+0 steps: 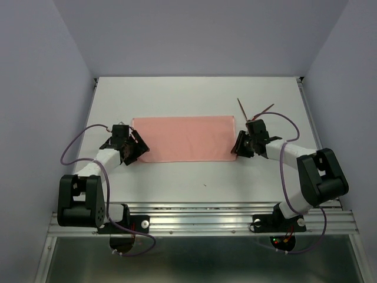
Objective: Fold the napkin into a case and place the utensils inside
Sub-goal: Fold and flatten the napkin at the center of the board, then smooth out the rectangle-folded napkin at the center of the board.
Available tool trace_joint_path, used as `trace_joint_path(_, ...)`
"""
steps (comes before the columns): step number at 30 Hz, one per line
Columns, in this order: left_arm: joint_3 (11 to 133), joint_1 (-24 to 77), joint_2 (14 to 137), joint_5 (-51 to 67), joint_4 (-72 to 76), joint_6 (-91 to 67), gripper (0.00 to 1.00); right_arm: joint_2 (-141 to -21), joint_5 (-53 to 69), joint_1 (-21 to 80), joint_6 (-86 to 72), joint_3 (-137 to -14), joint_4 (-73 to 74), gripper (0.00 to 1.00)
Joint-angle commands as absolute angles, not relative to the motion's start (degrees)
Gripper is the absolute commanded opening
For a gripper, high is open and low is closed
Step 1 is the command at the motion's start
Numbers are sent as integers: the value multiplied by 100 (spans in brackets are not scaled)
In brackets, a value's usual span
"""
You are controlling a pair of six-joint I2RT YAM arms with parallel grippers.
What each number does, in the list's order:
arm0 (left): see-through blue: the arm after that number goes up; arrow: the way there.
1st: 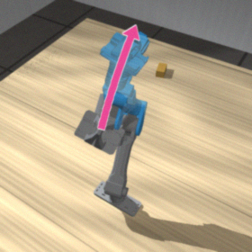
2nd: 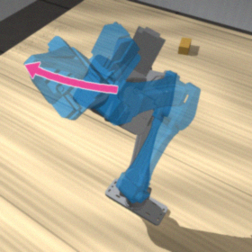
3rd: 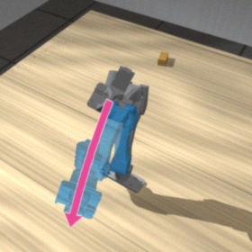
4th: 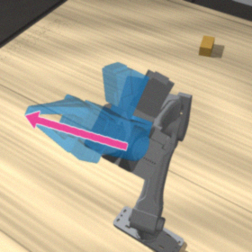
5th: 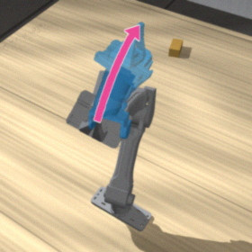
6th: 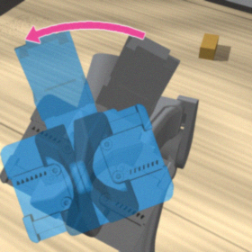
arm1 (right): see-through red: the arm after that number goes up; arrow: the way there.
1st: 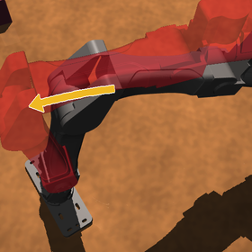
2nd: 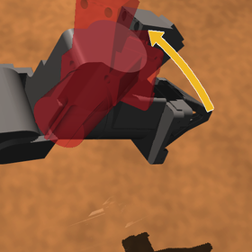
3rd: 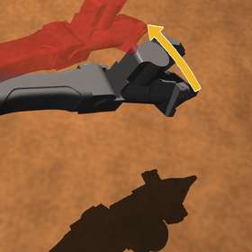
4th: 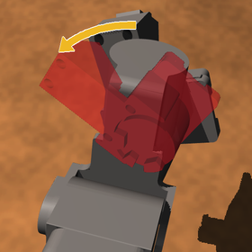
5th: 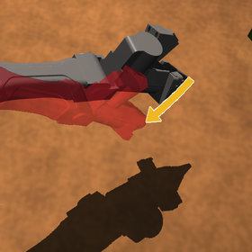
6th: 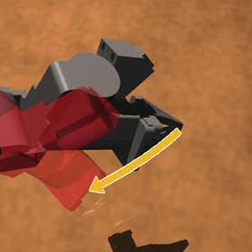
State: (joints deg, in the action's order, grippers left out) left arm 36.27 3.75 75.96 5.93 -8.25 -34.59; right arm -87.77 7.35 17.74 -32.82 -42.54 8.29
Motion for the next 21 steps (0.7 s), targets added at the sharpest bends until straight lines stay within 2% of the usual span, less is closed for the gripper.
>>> trace_joint_path(1,4025,396,7190,405,-1151,-3340,80,-8631,747,1828,-3234,-4500,808,42)
trace_joint_path(2,4156,396,7094,352,-1256,-3340,80,-8579,721,1828,-3217,-4578,852,47)
trace_joint_path(5,4482,396,6909,62,-1494,-3375,79,-8385,493,1828,-3173,-4798,1115,53)
trace_joint_path(8,4824,396,6768,-439,-1678,-3358,78,-8175,255,1828,-3138,-4939,1344,57)
trace_joint_path(12,5089,396,6811,-580,-1626,-3182,75,-8007,149,1828,-3146,-5185,1477,58)
trace_joint_path(15,5063,396,7075,-466,-1530,-3129,61,-8050,246,1828,-3190,-5291,1442,51)
trace_joint_path(16,5002,396,7145,-370,-1477,-3129,52,-8094,333,1828,-3199,-5300,1398,48)
trace_joint_path(17,4862,396,7250,-334,-1337,-3138,47,-8130,360,1880,-3208,-5317,1371,41)
trace_joint_path(18,4799,396,7294,-282,-1258,-3155,39,-8217,395,1933,-3243,-5326,1328,37)
trace_joint_path(20,4572,396,7443,-272,-1064,-3190,31,-8323,413,1986,-3261,-5326,1275,28)
trace_joint_path(21,4509,396,7505,-246,-994,-3234,23,-8436,430,1986,-3278,-5335,1248,26)
